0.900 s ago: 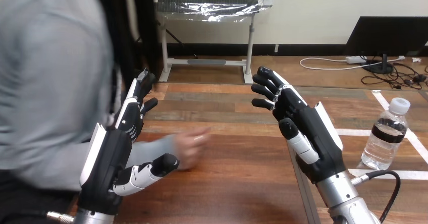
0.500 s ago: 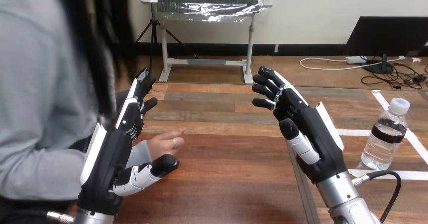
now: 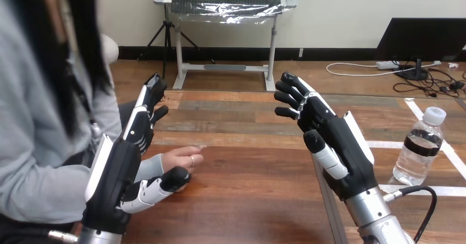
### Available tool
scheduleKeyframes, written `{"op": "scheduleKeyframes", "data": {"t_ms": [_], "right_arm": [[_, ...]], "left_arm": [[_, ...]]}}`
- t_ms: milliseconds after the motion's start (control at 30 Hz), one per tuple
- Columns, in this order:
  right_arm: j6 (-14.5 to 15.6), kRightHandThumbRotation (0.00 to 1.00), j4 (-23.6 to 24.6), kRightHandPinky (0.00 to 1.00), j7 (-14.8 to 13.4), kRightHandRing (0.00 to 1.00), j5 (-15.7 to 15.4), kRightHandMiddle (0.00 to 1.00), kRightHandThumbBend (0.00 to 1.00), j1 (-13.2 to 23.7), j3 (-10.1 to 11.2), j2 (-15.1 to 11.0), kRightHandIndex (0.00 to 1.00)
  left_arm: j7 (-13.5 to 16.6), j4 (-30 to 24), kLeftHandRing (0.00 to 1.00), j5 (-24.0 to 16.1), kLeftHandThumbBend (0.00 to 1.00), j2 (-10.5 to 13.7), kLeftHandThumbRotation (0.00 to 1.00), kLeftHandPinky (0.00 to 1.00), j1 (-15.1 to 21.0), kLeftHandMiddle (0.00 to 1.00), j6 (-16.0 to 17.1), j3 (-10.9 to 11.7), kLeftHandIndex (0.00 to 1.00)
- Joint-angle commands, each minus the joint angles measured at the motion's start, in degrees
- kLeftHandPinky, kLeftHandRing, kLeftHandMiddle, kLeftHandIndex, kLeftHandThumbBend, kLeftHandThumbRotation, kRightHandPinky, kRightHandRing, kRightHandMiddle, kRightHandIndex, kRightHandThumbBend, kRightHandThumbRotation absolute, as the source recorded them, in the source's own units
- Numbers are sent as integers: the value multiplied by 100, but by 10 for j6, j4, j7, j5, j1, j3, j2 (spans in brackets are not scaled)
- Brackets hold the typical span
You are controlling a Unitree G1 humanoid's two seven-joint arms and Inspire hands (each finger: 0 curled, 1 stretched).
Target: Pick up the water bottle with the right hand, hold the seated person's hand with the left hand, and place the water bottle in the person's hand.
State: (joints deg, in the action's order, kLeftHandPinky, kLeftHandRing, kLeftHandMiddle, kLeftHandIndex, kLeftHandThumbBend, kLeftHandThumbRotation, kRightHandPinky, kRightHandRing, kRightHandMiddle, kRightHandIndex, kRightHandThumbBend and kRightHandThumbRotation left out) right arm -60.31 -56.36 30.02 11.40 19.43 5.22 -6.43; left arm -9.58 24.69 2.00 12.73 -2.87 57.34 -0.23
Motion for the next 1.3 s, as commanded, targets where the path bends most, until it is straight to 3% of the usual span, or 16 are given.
{"op": "scheduleKeyframes", "data": {"t_ms": [0,400,800,1267], "right_arm": [[-20,83,15,83,1,89,7,91,100,17,8,0,92],[-27,81,11,84,2,89,14,91,100,30,15,-2,92],[-33,76,13,80,-36,86,11,88,100,57,38,-23,90],[-20,72,18,79,-90,86,-1,89,100,95,72,-72,90]], "left_arm": [[4,-8,98,-4,100,-3,77,93,18,100,10,10,100],[1,-13,98,-1,100,-7,76,92,11,100,8,13,100],[7,-6,98,-10,100,-7,77,91,11,100,17,20,100],[6,-7,99,-7,100,-7,76,92,9,100,17,20,100]]}}
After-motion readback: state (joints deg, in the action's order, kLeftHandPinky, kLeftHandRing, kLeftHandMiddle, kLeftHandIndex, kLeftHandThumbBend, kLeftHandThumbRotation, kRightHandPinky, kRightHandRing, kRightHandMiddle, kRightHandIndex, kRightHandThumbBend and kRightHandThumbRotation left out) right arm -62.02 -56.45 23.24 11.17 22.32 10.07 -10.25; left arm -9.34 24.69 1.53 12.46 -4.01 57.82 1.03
